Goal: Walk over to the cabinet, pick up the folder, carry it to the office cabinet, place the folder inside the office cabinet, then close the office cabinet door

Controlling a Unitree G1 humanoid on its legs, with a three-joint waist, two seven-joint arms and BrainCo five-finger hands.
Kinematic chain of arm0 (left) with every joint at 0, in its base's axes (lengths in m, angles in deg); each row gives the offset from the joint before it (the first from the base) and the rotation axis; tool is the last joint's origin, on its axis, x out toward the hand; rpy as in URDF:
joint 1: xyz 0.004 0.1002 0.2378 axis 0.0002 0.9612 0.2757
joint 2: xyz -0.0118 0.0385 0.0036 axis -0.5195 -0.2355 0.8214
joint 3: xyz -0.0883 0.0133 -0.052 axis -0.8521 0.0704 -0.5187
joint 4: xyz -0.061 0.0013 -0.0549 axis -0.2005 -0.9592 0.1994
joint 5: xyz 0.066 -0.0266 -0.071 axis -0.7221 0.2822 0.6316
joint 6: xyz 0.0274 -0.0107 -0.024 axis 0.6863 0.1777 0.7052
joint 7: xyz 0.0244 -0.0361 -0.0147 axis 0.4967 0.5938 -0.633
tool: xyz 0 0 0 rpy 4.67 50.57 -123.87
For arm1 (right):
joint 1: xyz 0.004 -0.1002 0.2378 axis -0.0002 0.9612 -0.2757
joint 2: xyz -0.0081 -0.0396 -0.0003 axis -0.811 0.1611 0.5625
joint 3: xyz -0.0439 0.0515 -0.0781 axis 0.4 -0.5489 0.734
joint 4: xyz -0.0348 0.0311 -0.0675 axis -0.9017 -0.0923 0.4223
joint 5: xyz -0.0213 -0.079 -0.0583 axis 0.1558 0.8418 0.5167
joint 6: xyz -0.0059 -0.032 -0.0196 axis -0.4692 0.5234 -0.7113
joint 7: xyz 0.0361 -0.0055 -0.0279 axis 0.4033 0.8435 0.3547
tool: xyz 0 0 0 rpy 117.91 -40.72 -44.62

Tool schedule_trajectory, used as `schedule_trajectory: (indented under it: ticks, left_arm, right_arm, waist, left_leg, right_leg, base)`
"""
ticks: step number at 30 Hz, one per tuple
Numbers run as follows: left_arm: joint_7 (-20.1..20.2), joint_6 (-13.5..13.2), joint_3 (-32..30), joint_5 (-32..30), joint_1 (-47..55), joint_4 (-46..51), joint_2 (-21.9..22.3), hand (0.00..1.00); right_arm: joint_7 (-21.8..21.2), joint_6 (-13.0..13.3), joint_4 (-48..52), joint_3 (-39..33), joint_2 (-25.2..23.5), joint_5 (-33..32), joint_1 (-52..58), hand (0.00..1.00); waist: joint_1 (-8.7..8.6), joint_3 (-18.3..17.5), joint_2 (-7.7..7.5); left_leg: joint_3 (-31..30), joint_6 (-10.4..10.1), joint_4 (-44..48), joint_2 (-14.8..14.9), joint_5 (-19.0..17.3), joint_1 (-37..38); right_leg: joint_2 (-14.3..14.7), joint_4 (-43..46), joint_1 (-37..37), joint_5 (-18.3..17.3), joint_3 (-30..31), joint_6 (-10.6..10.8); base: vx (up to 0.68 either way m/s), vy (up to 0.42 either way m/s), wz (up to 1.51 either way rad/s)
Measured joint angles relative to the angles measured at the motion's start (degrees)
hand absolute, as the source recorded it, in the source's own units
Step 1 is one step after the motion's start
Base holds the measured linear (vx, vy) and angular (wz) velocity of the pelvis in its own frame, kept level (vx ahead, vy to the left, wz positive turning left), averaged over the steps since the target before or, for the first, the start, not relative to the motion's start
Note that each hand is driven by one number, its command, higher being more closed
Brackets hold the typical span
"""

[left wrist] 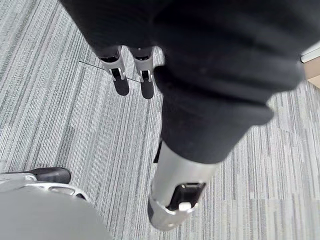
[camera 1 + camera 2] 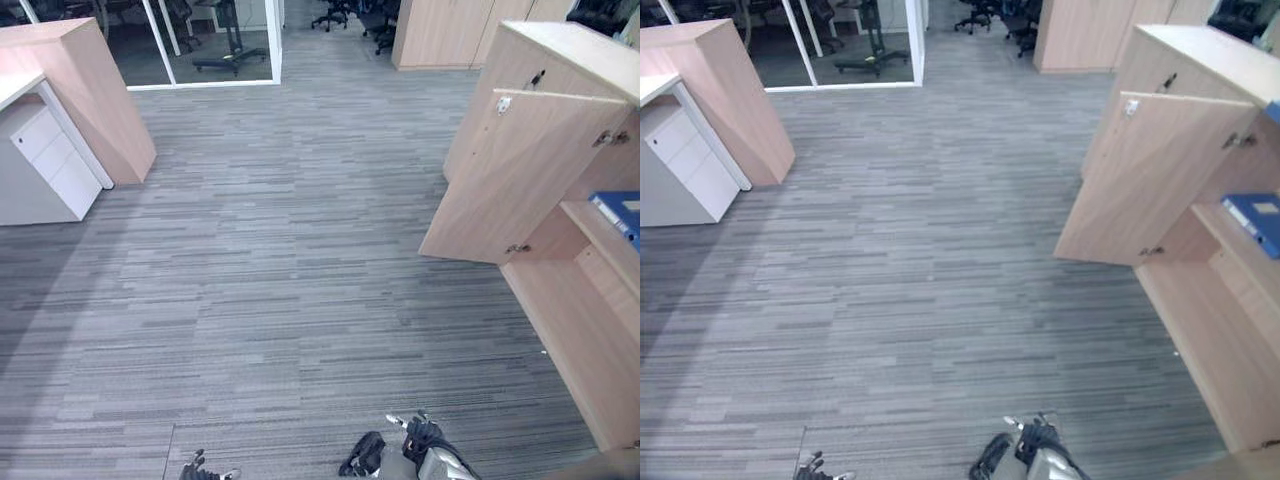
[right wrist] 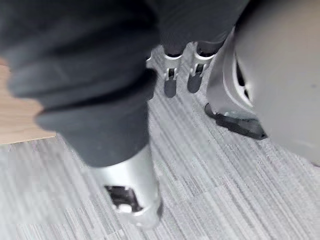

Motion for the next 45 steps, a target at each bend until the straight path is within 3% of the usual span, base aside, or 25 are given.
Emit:
schedule_trajectory:
  ticks: [2,5,7,9,10,11,13,16,17,19,21,23,24,27,31,33,34,36,39,40,42,43,45]
  left_arm:
    - [0.2,0.5,-2.1,-0.9,-0.9,0.0,0.7,0.0]
    - [0.1,0.7,-4.2,-1.3,-2.1,0.0,1.6,0.0]
    - [0.0,0.7,-6.2,-1.0,-2.5,0.1,1.7,0.0]
    - [-0.9,0.6,-10.6,1.8,-2.8,1.0,3.6,0.0]
    - [-1.3,0.5,-11.7,2.7,-2.7,1.3,4.2,0.0]
    - [-2.2,0.4,-13.3,4.6,-2.7,1.9,5.1,0.0]
    - [-3.3,0.1,-14.5,6.7,-2.7,2.9,5.8,0.0]
    - [-4.4,-0.4,-15.1,9.6,-2.5,3.5,5.8,0.0]
    - [-4.7,-0.3,-15.3,10.0,-2.3,3.5,5.6,0.0]
    - [-4.9,-0.4,-16.6,10.4,-1.7,3.5,6.1,0.0]
    - [-5.3,-0.4,-18.2,11.0,-1.1,3.5,6.8,0.0]
    - [-5.5,-0.4,-19.6,11.8,-0.9,3.5,7.7,0.0]
    - [-5.5,-0.4,-20.4,12.2,-1.2,3.6,8.1,0.0]
    - [-5.5,-0.9,-23.0,14.5,-1.4,2.2,8.0,0.0]
    - [-5.1,-0.3,-25.1,14.3,0.2,-1.3,7.2,0.0]
    - [-4.6,0.4,-25.1,13.1,1.3,-1.3,6.6,0.0]
    - [-4.4,0.5,-25.0,12.8,1.3,-1.3,6.4,0.0]
    - [-3.5,0.6,-25.1,11.2,1.2,-1.6,5.8,0.0]
    - [-3.5,1.1,-25.6,10.2,2.3,-2.0,6.0,0.0]
    - [-3.5,1.1,-25.4,10.2,2.6,-2.0,6.2,0.0]
    - [-3.6,1.0,-24.9,10.2,3.1,-2.2,6.1,0.0]
    - [-3.7,1.0,-24.1,10.3,2.8,-2.2,5.9,0.0]
    - [-3.8,0.9,-23.6,10.3,1.8,-2.1,5.8,0.0]
  right_arm:
    - [0.0,0.0,0.6,-1.0,-0.4,-0.1,0.0,0.0]
    - [0.1,0.1,0.6,-3.8,-0.7,-1.0,1.2,0.0]
    - [0.2,0.3,0.5,-5.8,-1.3,-2.0,2.1,0.0]
    - [0.2,1.0,0.5,-6.4,-1.2,-2.4,3.1,0.0]
    - [0.2,1.0,0.4,-6.4,-1.2,-2.4,3.1,0.0]
    - [0.5,1.0,0.4,-6.2,-1.4,-2.6,3.0,0.0]
    - [1.1,1.0,-0.1,-4.7,-1.4,-2.8,2.8,0.0]
    - [1.9,0.9,-2.0,-3.6,-1.3,-3.4,1.5,0.0]
    - [2.1,0.9,-2.0,-1.7,-1.0,-3.6,1.3,0.0]
    - [2.2,1.0,-2.3,-1.7,-1.1,-4.0,0.0,0.0]
    - [2.3,1.0,-2.3,-0.1,-1.2,-4.1,0.1,0.0]
    - [2.3,1.0,-2.2,0.5,-1.6,-4.1,1.0,0.0]
    - [2.3,1.0,-2.2,0.5,-2.0,-4.2,1.1,0.0]
    - [1.7,1.0,-2.9,-0.3,-2.3,-4.3,2.1,0.0]
    - [1.2,0.7,-5.0,-5.3,-2.5,-4.2,2.8,0.0]
    - [0.8,0.2,-5.0,-8.6,-2.3,-4.1,2.8,0.0]
    - [0.7,0.1,-5.0,-9.1,-2.2,-4.1,2.9,0.0]
    - [0.5,-0.1,-4.9,-9.6,-1.2,-4.1,3.8,0.0]
    - [0.5,0.4,-4.2,-9.7,-0.2,-4.1,4.5,0.0]
    - [0.5,0.4,-4.2,-9.7,0.0,-4.1,4.5,0.0]
    - [0.5,0.5,-4.4,-9.8,0.1,-4.0,4.4,0.0]
    - [0.5,0.4,-4.6,-9.7,-0.1,-4.0,4.6,0.0]
    - [0.5,0.8,-4.0,-9.7,-0.4,-4.0,4.9,0.0]
  waist:
    - [-0.28,0.2,0.37]
    - [-1.0,-0.6,0.45]
    - [-0.88,-0.8,0.27]
    - [-0.89,-1.2,0.51]
    - [-0.82,-1.2,0.56]
    - [-0.43,-1.1,0.49]
    - [0.8,-1.1,0.41]
    - [2.29,-0.5,-0.34]
    - [2.38,-0.1,-0.67]
    - [2.67,0.2,-1.2]
    - [2.87,0.4,-1.32]
    - [3.44,-0.3,-1.28]
    - [3.85,-1.1,-1.42]
    - [3.99,-1.8,-3.79]
    - [4.19,-3.0,-4.02]
    - [3.65,-3.3,-3.96]
    - [3.28,-3.2,-3.7]
    - [1.99,-3.6,-3.59]
    - [1.58,-3.7,-3.48]
    - [1.56,-3.7,-3.35]
    - [1.26,-3.5,-3.28]
    - [0.87,-3.4,-3.25]
    - [0.75,-2.0,-3.31]
  left_leg:
    - [0.0,-1.0,-0.1,2.1,-1.7,0.1]
    - [-2.8,-0.6,3.0,6.3,-4.3,0.2]
    - [-4.5,-2.6,11.9,9.8,-5.3,-2.3]
    - [-5.4,-6.7,34.6,13.5,-5.3,-11.2]
    - [-5.4,-7.2,39.6,14.2,-5.1,-13.2]
    - [-4.4,-7.0,47.4,15.1,-5.2,-16.6]
    - [-3.0,-5.1,52.4,15.5,-6.5,-21.2]
    - [-4.1,-2.4,47.0,14.3,-8.1,-27.6]
    - [-7.9,-2.2,42.4,12.2,-8.2,-30.0]
    - [-13.8,-3.9,30.3,9.4,-6.5,-30.9]
    - [-19.4,-5.1,21.4,8.5,-3.1,-30.9]
    - [-22.9,-7.1,19.7,7.1,4.0,-29.4]
    - [-24.1,-6.1,21.2,5.1,6.3,-29.7]
    - [-18.4,-3.3,23.8,2.5,3.4,-28.9]
    - [-13.0,-0.2,20.6,-0.8,1.9,-22.2]
    - [-12.1,1.1,15.7,-2.8,1.9,-15.9]
    - [-12.1,1.5,14.9,-3.1,1.9,-14.6]
    - [-11.5,2.2,11.2,-4.1,2.1,-10.0]
    - [-8.0,2.8,7.3,-4.2,2.6,-7.1]
    - [-7.2,2.9,6.6,-3.9,2.7,-6.7]
    - [-5.8,2.7,5.0,-2.4,3.1,-5.8]
    - [-5.3,2.2,4.6,-0.7,3.1,-5.6]
    - [-5.2,1.3,4.6,1.3,1.5,-4.3]
  right_leg:
    - [1.7,1.9,-0.1,-3.5,-0.8,-0.1]
    - [5.6,2.8,1.9,-8.7,-3.0,0.1]
    - [9.1,0.3,4.8,-9.3,-3.6,-0.3]
    - [12.6,-4.6,8.9,-9.2,-3.2,-0.3]
    - [13.3,-5.6,9.9,-9.2,-2.8,-0.3]
    - [14.8,-7.5,11.7,-9.2,-1.1,-0.4]
    - [16.5,-9.9,13.9,-9.0,2.6,-0.6]
    - [17.1,-11.8,16.5,-8.5,8.6,-0.3]
    - [16.3,-12.8,17.7,-8.2,11.3,0.3]
    - [14.6,-12.9,18.7,-7.9,16.3,1.8]
    - [13.5,-12.8,20.5,-8.2,19.9,4.2]
    - [11.9,-13.0,21.8,-9.0,23.1,7.3]
    - [10.5,-13.2,21.8,-9.1,24.9,8.8]
    - [5.6,-13.3,21.1,-7.0,27.1,11.7]
    - [0.1,-10.7,20.1,-4.2,30.6,11.7]
    - [-4.0,0.6,16.0,-3.9,30.3,11.1]
    - [-5.0,3.7,15.0,-3.5,30.1,10.6]
    - [-8.3,12.7,12.0,-0.8,26.9,6.6]
    - [-11.0,16.4,9.9,-0.3,22.3,6.0]
    - [-11.1,16.4,9.5,-0.5,21.1,6.2]
    - [-9.9,16.0,8.6,-3.8,17.2,9.2]
    - [-7.7,15.3,7.6,-7.1,14.5,9.7]
    - [-5.5,14.0,6.7,-8.7,9.3,9.6]
  base:
    - [0.26,-0.236,-0.18]
    - [0.34,-0.299,0.16]
    - [0.44,-0.361,0.13]
    - [0.34,-0.238,-0.11]
    - [0.3,-0.089,-0.41]
    - [0.24,-0.029,-0.55]
    - [0.27,0.014,-0.93]
    - [0.23,0.062,-1.09]
    - [0.25,0.122,-1.27]
    - [0.28,0.191,-1.32]
    - [0.28,0.233,-1.08]
    - [0.29,0.298,-0.87]
    - [0.3,0.324,-0.63]
    - [0.39,0.452,-0.67]
    - [0.25,0.348,-1.09]
    - [0.12,0.252,-0.94]
    - [0.06,0.182,-0.39]
    - [0.04,0.14,-0.24]
    - [0.0,0.09,-0.63]
    - [-0.02,0.026,-0.77]
    - [-0.01,-0.049,-0.64]
    - [0.0,-0.168,-0.36]
    - [0.0,-0.269,-0.25]
